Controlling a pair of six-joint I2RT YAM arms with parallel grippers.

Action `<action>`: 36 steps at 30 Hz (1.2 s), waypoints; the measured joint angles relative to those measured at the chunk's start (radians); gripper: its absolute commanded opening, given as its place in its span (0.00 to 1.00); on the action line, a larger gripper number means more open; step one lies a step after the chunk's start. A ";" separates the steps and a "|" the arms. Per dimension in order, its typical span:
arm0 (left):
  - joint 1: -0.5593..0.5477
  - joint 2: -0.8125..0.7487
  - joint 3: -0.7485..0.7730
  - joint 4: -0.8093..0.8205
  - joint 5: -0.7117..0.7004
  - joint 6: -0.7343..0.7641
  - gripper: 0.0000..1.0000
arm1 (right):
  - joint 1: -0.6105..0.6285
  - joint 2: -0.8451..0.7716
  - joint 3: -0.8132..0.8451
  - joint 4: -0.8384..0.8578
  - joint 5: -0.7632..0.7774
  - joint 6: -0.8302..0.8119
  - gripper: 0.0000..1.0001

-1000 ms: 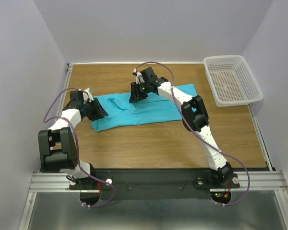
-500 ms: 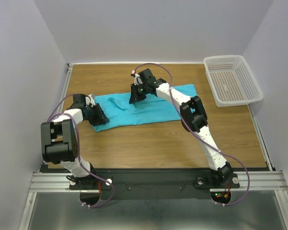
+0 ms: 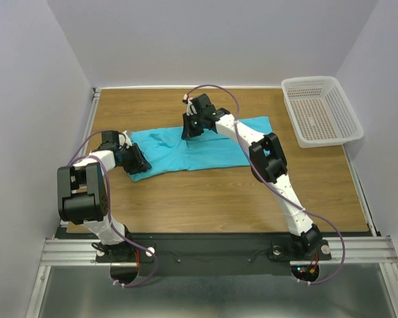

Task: Fold and stack the t-shirts
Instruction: Fold the tshirt

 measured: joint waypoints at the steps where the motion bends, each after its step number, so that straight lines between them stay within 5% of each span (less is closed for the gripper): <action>1: 0.000 0.002 0.000 0.003 0.001 -0.001 0.43 | 0.000 -0.004 -0.001 0.000 0.009 -0.001 0.03; 23: 0.000 0.013 0.000 0.031 0.015 -0.007 0.42 | 0.001 -0.121 -0.151 0.082 0.117 -0.059 0.03; 31: 0.000 0.013 0.000 0.031 0.017 -0.006 0.42 | 0.001 -0.137 -0.182 0.090 0.157 -0.082 0.40; 36: 0.000 0.011 0.000 0.033 0.025 -0.006 0.43 | 0.000 -0.144 -0.182 0.090 0.198 -0.106 0.45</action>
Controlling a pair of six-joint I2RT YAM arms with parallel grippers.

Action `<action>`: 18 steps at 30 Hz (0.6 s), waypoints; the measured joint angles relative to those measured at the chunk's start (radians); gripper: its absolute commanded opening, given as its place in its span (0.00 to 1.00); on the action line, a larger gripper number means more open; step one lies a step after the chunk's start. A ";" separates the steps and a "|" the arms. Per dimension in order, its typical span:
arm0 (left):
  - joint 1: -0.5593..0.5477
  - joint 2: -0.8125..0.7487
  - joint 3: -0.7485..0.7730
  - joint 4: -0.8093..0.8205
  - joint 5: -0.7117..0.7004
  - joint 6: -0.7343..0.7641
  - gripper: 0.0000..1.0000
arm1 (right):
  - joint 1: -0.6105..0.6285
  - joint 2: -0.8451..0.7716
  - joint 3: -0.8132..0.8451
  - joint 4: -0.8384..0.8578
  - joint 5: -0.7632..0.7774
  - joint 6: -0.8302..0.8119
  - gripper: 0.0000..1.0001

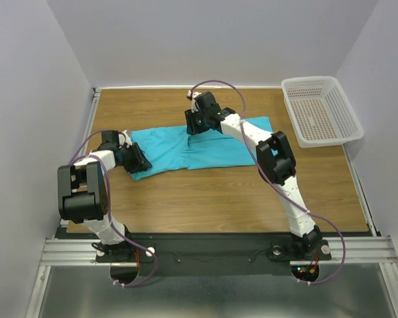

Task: Fold and stack the t-shirts
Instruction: Fold the tshirt

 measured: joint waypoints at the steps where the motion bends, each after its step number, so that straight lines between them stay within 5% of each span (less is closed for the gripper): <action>1: 0.000 -0.001 0.000 0.000 0.001 0.001 0.43 | -0.001 -0.005 0.000 0.000 0.003 -0.006 0.46; 5: 0.000 -0.030 0.000 -0.014 -0.003 0.006 0.43 | -0.015 -0.074 -0.031 0.012 -0.017 -0.084 0.50; 10: -0.001 -0.160 0.037 -0.061 -0.028 0.011 0.46 | -0.082 -0.338 -0.273 0.011 -0.250 -0.287 0.58; 13: 0.000 -0.268 0.061 -0.079 -0.074 0.006 0.47 | -0.190 -0.521 -0.429 0.003 -0.390 -0.404 0.58; 18: 0.000 -0.384 0.012 -0.122 -0.127 -0.050 0.47 | -0.359 -0.744 -0.718 -0.025 -0.417 -0.524 0.59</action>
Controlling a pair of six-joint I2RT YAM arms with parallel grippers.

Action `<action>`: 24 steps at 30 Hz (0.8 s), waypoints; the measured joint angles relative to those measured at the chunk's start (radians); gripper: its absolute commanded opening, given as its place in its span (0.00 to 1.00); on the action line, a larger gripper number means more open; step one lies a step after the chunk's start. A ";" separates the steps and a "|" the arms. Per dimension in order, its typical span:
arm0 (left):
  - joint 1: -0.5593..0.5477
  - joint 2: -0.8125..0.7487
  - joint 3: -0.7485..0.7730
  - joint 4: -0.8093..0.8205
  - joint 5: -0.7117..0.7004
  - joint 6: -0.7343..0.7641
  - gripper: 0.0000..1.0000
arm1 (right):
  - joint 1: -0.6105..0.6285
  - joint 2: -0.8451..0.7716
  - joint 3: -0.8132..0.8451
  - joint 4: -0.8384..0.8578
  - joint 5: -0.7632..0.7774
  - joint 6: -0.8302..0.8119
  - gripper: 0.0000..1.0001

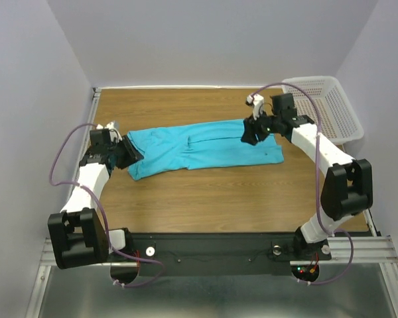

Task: Fold and stack the t-shirts
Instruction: Fold the tshirt

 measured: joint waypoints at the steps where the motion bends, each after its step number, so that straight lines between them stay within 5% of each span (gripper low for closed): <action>1: 0.000 -0.008 -0.024 -0.012 -0.011 -0.012 0.47 | -0.016 -0.029 -0.058 -0.018 0.005 -0.013 0.59; 8: -0.007 -0.006 -0.107 -0.130 -0.150 -0.115 0.49 | -0.110 -0.113 -0.303 -0.074 0.008 -0.057 0.58; 24: -0.006 0.188 -0.108 -0.071 -0.195 -0.185 0.49 | -0.199 -0.116 -0.319 -0.078 -0.031 -0.073 0.58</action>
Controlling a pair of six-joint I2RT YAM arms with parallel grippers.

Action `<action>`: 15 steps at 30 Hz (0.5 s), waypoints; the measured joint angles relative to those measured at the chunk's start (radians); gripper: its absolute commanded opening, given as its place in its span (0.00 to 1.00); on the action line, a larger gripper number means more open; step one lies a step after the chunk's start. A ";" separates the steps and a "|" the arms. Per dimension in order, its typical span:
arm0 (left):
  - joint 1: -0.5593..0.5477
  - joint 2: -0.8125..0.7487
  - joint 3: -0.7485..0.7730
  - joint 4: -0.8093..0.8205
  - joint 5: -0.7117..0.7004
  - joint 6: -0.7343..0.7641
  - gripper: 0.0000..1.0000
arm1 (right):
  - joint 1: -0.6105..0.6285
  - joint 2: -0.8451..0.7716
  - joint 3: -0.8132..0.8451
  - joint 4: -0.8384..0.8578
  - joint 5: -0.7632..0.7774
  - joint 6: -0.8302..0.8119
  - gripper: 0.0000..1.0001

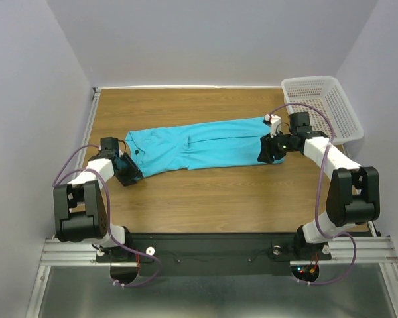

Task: Fold and stack the t-shirts
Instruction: Fold the tshirt

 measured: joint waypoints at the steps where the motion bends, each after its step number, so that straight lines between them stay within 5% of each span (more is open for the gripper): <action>1: 0.000 0.008 0.006 0.003 0.000 0.000 0.49 | -0.001 0.000 0.000 0.000 -0.002 0.000 0.58; 6: 0.000 0.044 0.035 0.012 -0.002 0.000 0.45 | -0.008 0.000 0.000 0.000 -0.012 -0.003 0.58; 10: 0.000 0.056 0.040 0.021 -0.028 0.007 0.18 | -0.011 -0.007 -0.006 -0.001 -0.013 -0.015 0.59; 15: 0.000 0.058 0.043 0.023 -0.048 0.024 0.12 | -0.013 -0.018 -0.015 -0.008 0.028 -0.060 0.60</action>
